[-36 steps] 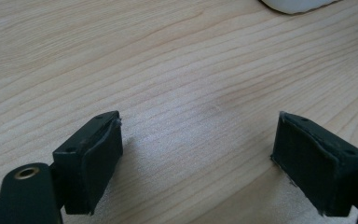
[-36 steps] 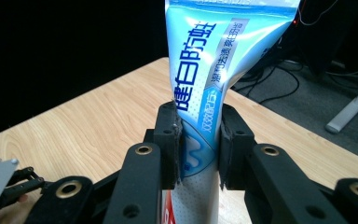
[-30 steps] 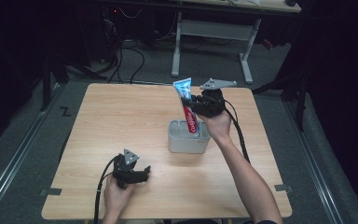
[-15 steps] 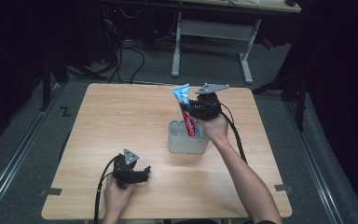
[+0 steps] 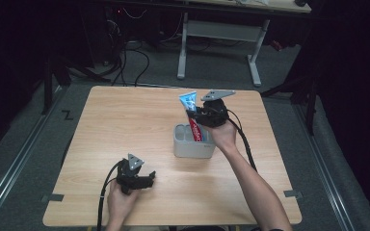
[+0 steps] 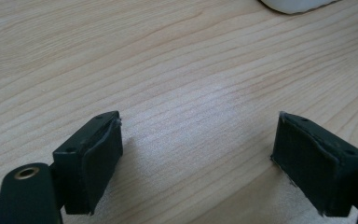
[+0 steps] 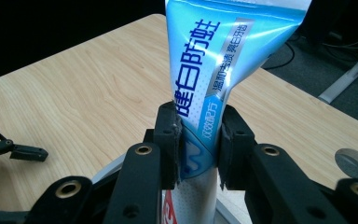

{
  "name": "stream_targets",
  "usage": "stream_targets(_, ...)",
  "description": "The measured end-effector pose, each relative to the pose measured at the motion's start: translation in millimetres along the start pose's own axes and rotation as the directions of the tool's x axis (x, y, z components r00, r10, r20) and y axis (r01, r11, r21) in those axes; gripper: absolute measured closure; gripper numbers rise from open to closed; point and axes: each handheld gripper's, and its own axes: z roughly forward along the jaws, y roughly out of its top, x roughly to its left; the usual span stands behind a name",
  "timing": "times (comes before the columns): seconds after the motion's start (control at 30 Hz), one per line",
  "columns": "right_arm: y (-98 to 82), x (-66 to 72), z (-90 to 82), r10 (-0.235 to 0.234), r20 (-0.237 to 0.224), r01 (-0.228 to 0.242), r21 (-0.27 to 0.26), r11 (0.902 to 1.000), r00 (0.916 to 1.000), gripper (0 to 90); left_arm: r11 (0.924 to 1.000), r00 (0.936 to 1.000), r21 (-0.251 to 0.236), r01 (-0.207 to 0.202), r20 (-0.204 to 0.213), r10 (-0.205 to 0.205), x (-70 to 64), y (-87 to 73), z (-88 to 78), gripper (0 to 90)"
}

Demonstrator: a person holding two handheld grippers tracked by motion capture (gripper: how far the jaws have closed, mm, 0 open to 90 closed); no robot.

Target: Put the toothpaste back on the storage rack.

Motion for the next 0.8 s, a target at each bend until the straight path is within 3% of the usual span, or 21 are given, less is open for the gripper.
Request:
stream_targets(0.3, -8.5, -1.1, 0.7, 0.002, 0.007, -0.002, 0.015, 0.9999, 1.0000, 72.5, 1.0000, 1.0000, 0.000, -0.001, -0.001, 0.001, 0.0, 0.0, 0.0, 16.1)
stream_targets(0.53, -11.8, 3.8, -0.3, -0.039, 0.014, 0.039, 0.031, 0.9988, 0.9991, 72.5, 1.0000, 1.0000, 0.000, -0.001, -0.001, 0.001, 0.0, 0.0, 0.0, 16.1)
stream_targets(0.8, -14.5, 4.4, 2.1, -0.036, 0.000, 0.036, 0.049, 0.9982, 0.9994, 72.4, 1.0000, 1.0000, 0.000, -0.001, -0.001, 0.001, 0.0, 0.0, 0.0, 16.1)
